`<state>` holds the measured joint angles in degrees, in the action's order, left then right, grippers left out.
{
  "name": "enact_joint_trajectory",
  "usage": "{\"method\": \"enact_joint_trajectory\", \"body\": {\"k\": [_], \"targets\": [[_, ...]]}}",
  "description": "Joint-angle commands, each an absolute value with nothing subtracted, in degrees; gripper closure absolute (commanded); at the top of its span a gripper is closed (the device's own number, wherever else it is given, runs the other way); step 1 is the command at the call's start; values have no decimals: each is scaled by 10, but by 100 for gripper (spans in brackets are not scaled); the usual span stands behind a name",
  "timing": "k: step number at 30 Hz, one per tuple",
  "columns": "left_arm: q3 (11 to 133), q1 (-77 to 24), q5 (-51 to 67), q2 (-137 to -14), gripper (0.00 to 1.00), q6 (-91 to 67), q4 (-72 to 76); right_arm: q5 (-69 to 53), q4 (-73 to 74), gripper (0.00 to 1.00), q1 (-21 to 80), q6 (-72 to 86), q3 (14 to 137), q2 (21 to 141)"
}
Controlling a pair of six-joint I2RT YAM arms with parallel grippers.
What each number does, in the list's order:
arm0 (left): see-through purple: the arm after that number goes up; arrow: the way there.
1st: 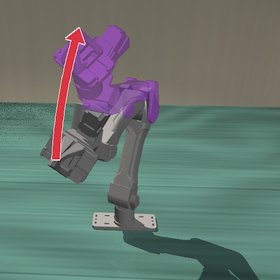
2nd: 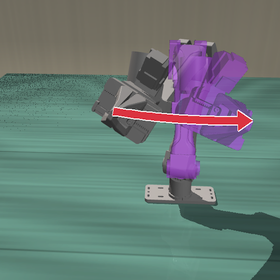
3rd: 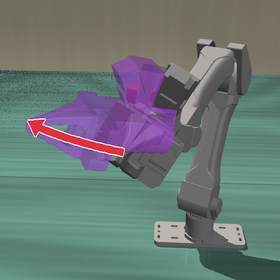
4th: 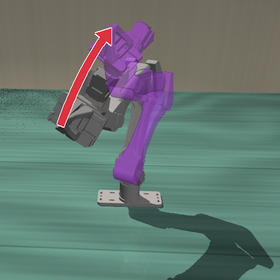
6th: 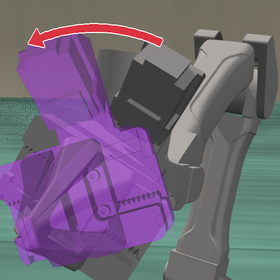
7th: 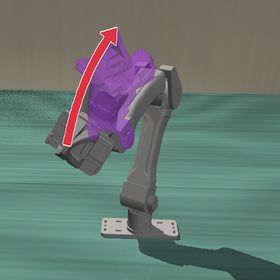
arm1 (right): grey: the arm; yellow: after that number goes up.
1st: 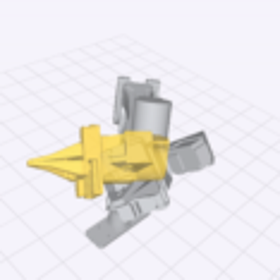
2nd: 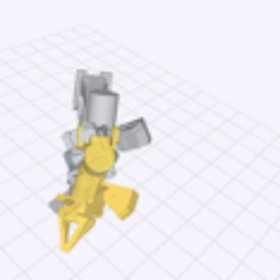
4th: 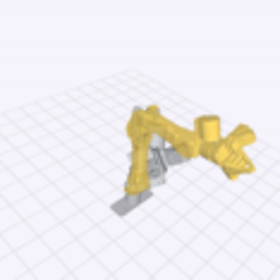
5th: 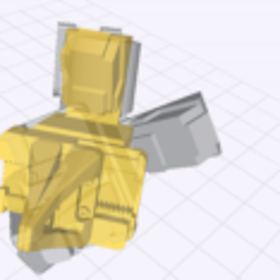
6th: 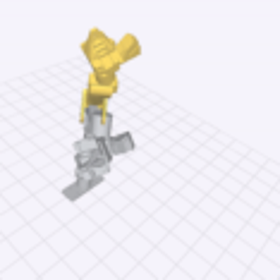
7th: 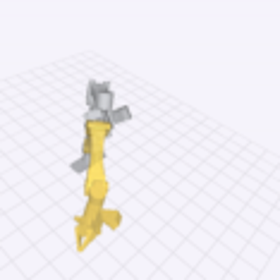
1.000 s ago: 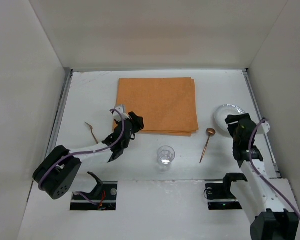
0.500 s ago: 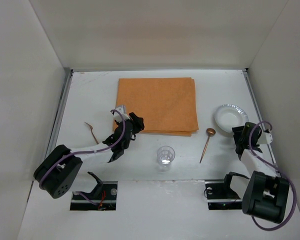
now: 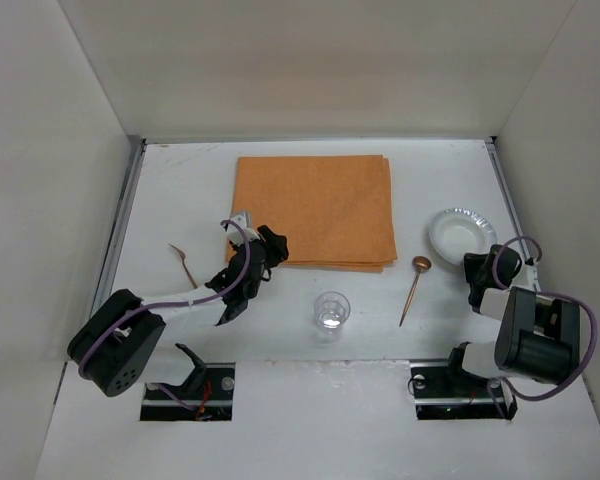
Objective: Set the dinner table for one person
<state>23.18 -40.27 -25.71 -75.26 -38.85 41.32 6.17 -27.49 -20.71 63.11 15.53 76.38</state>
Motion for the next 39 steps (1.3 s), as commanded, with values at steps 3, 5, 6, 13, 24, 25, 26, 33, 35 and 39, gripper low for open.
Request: {"method": "enact_joint_trajectory", "body": {"k": [3,5,6,13,24,25,26,33,35,39], "targets": [[224,-404,-271,-747,51,-394,447,35,-386,79,-217,664,129,774],[225,-399,-267,-750,51,-395,446,41,-379,81,-214,664,127,745],[226,-399,-266,-750,51,-395,444,46,-366,81,-211,661,132,726],[224,-395,-272,-746,51,-396,442,111,-220,83,-133,595,193,558],[223,-376,-259,-751,52,-414,440,127,-229,83,179,561,400,705],[221,-370,-258,-748,52,-415,439,115,-241,83,200,558,429,746],[216,-365,-258,-743,52,-417,438,101,-250,83,220,555,459,788],[213,-351,-258,-741,52,-422,432,52,-216,83,281,568,660,1015],[214,-351,-258,-741,52,-421,432,52,-184,83,287,577,702,1057],[213,-342,-256,-739,52,-422,425,56,-168,82,290,605,727,1107]]}}
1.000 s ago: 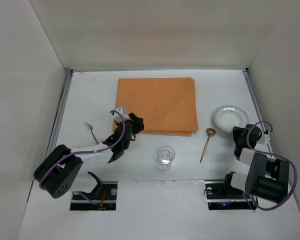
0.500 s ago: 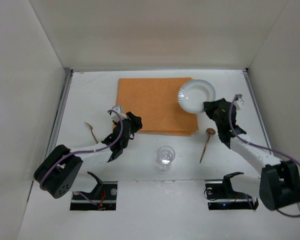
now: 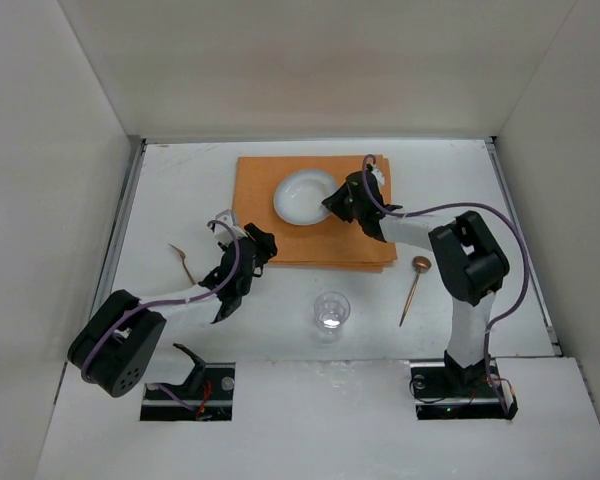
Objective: Set the dinner table for one person
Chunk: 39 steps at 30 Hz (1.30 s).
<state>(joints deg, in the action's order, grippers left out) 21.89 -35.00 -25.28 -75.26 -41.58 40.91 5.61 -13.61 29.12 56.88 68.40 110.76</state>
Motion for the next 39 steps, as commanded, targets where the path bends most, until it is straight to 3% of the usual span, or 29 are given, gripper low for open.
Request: {"method": "enact_joint_trajectory", "body": {"k": [1,6,9,12,21,24,29,34,39], "targets": [[213,-342,-256,-738,52,-422,424,54,-166,80,290,610,727,1114],[220,-340,-249,-755,52,-423,421,61,-161,68,290,625,709,1127],[221,-341,-248,-753,52,-425,419,55,-156,51,290,623,696,1124],[219,-334,-244,-752,52,-427,419,55,-156,41,289,611,665,1096],[216,-334,-240,-749,52,-437,418,58,-145,32,270,550,513,914],[217,-329,-240,-755,52,-436,418,72,-120,39,258,528,455,838],[214,-319,-229,-754,52,-446,416,147,3,78,232,484,369,699],[216,-322,-220,-760,52,-454,417,228,126,79,216,457,325,608],[221,-319,-210,-767,52,-455,415,185,133,76,263,437,344,594]]}}
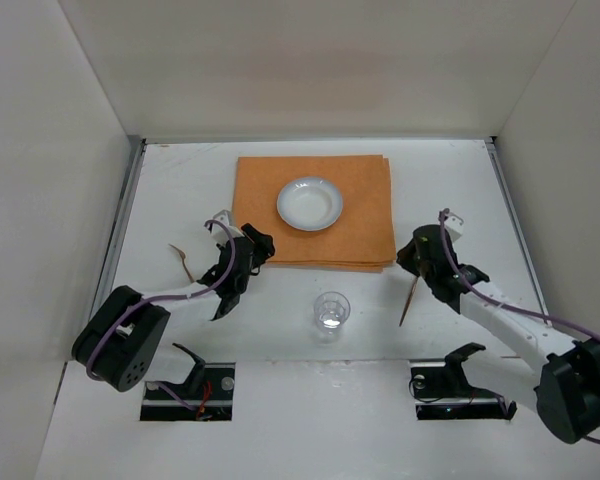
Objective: Set the dinner table for one person
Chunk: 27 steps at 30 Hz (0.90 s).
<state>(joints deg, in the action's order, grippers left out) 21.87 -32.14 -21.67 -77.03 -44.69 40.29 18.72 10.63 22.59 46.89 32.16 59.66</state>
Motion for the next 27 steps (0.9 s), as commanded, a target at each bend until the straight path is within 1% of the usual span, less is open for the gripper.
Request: {"method": "enact_joint_trajectory", "body": {"k": [1,4,5,8,10,13,16,21,27], "targets": [[219,-319,-213,-765,52,-455,415,178,138,73,291,425,350,592],[218,-313,-212,-765,52,-454,415,173,180,63,368,404,373,566],[216,-311,-209,-763,52,-456,415,169,198,62,386,396,381,555],[216,-314,-214,-760,52,-457,415,118,250,64,422,353,414,532],[221,-312,-208,-771,52,-457,415,80,277,64,443,339,438,533],[219,-307,-201,-769,52,-463,415,57,287,65,485,314,464,547],[220,-310,-205,-768,52,-461,415,62,298,64,518,289,481,578],[216,-305,-201,-765,52,-467,415,62,297,64,543,264,499,634],[216,-308,-201,-765,52,-467,415,61,284,63,559,257,491,674]]}}
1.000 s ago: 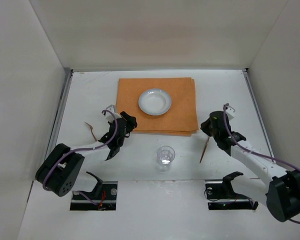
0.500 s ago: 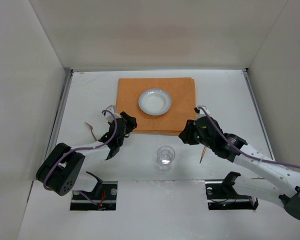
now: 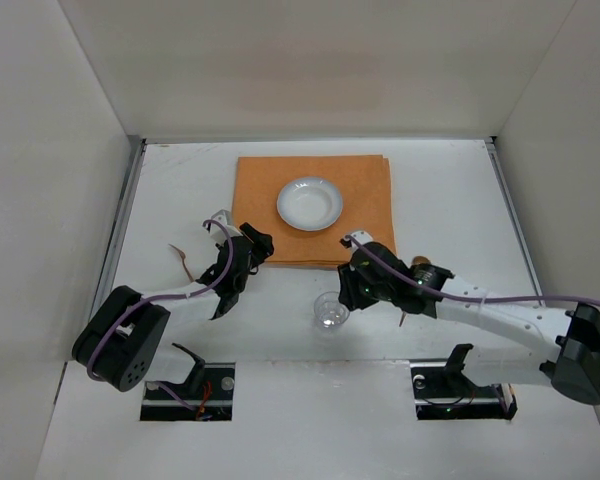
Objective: Set the dinner table for one person
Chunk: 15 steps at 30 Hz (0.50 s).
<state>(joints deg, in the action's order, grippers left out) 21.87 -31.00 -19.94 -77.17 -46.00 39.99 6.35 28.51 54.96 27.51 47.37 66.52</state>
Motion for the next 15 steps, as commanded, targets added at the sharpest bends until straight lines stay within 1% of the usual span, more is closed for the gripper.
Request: {"method": "enact_joint_trajectory", "body": {"k": [1,9,14,15], "targets": [[217,-309,-202,-767,52,-467,415,61,282,63,559,260,491,680],[216,-304,-197,-767,52,-468,415,74,268,65,569,246,506,731],[214,-308,-200,-762,52,-470,416,102,264,82,569,243,515,740],[215,-307,-198,-767,52,-471,417,102,265,84,569,246,518,736]]}}
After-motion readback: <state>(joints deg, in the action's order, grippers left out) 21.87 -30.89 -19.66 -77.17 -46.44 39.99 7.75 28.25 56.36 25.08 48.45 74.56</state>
